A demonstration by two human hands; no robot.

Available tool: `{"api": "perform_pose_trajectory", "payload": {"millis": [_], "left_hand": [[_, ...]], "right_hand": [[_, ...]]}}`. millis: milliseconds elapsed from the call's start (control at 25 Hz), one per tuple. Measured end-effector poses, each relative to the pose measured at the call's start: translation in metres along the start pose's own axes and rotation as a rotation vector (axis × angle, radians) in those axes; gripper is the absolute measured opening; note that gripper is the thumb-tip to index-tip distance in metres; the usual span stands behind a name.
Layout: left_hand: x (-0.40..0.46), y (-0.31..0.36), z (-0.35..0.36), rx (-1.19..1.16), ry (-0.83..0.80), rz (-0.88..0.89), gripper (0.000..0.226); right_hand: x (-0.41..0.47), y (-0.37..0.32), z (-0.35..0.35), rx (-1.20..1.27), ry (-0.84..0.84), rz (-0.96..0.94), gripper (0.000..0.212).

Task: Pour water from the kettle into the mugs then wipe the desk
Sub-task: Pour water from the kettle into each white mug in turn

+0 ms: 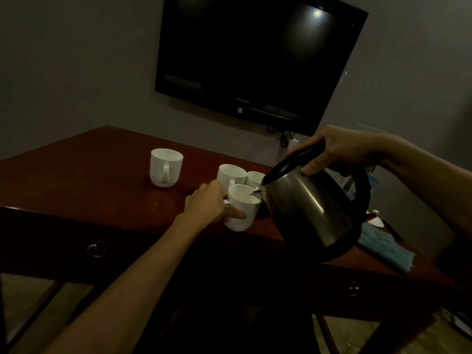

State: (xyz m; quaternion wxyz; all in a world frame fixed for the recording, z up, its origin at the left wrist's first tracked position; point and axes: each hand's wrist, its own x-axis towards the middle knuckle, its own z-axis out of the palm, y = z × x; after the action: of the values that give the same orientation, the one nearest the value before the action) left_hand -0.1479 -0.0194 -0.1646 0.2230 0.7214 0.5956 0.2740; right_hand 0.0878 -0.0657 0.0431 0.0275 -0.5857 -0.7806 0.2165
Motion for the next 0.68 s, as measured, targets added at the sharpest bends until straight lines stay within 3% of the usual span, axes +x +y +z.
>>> {"api": "perform_pose_trajectory", "payload": {"millis": [680], "left_hand": [[-0.004, 0.005, -0.002, 0.008, -0.006, -0.027, 0.075]], "right_hand": [[0.001, -0.012, -0.002, -0.028, 0.006, 0.005, 0.056]]}}
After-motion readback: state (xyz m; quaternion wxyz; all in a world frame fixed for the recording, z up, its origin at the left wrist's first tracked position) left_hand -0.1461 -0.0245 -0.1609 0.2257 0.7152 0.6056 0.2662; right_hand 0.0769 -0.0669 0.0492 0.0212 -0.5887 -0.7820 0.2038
